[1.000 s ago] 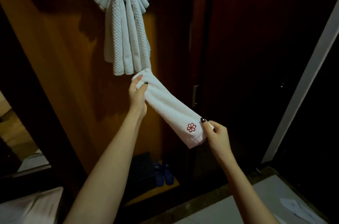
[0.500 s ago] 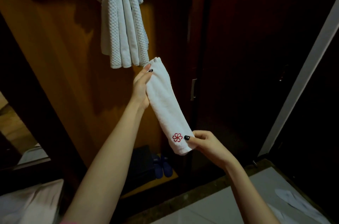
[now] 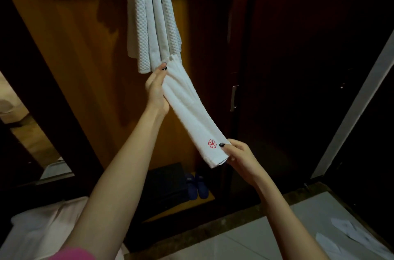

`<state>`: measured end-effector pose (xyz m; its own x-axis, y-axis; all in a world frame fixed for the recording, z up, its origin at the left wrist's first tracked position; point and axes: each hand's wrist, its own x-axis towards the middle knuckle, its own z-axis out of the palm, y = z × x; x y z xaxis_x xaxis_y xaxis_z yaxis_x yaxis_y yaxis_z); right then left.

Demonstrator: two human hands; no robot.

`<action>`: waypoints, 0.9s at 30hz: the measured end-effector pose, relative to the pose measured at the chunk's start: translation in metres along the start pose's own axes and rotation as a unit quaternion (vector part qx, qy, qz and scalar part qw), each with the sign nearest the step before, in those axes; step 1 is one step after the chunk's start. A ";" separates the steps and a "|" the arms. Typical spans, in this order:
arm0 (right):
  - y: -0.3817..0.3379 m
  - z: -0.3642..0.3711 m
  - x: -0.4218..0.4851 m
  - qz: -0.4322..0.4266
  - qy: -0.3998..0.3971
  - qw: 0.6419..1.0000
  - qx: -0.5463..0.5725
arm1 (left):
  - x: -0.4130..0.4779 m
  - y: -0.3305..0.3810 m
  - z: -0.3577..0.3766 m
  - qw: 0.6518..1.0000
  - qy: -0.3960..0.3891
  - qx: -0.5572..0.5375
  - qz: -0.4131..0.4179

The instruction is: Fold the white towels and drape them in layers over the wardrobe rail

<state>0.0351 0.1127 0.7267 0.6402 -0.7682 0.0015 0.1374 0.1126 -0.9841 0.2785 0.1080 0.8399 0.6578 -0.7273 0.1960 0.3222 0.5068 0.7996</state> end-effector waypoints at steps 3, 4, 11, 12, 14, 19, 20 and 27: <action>-0.003 -0.003 0.002 -0.017 0.019 1.000 -0.003 | 0.001 -0.003 -0.009 0.998 0.053 0.030 0.024; -0.002 -0.004 0.005 -0.019 0.035 0.999 -0.002 | 0.002 -0.004 -0.011 0.996 0.064 0.043 0.035; -0.020 -0.021 0.030 0.003 0.104 0.990 0.099 | 0.023 0.017 -0.040 0.978 0.031 0.182 0.097; -0.024 -0.021 0.036 0.007 0.102 0.991 0.089 | 0.027 0.023 -0.045 0.976 0.014 0.195 0.099; -0.035 -0.020 0.049 0.002 0.103 0.993 0.063 | 0.033 0.034 -0.053 0.972 0.000 0.211 0.099; -0.082 0.001 0.078 -0.041 0.123 0.991 0.032 | 0.043 0.067 -0.066 0.962 0.005 0.249 0.112; -0.092 0.004 0.085 -0.059 0.129 0.990 0.013 | 0.048 0.074 -0.068 0.960 0.009 0.255 0.113; -0.174 0.028 0.123 -0.195 0.051 0.979 -0.043 | 0.078 0.131 -0.075 0.963 -0.008 0.255 0.085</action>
<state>0.1109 0.0159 0.9034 0.4723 -0.8019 0.3659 0.2890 -0.2513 -0.9238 0.4228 0.1523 0.9178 0.6603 -0.6623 0.3540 -0.1676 0.3295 0.9292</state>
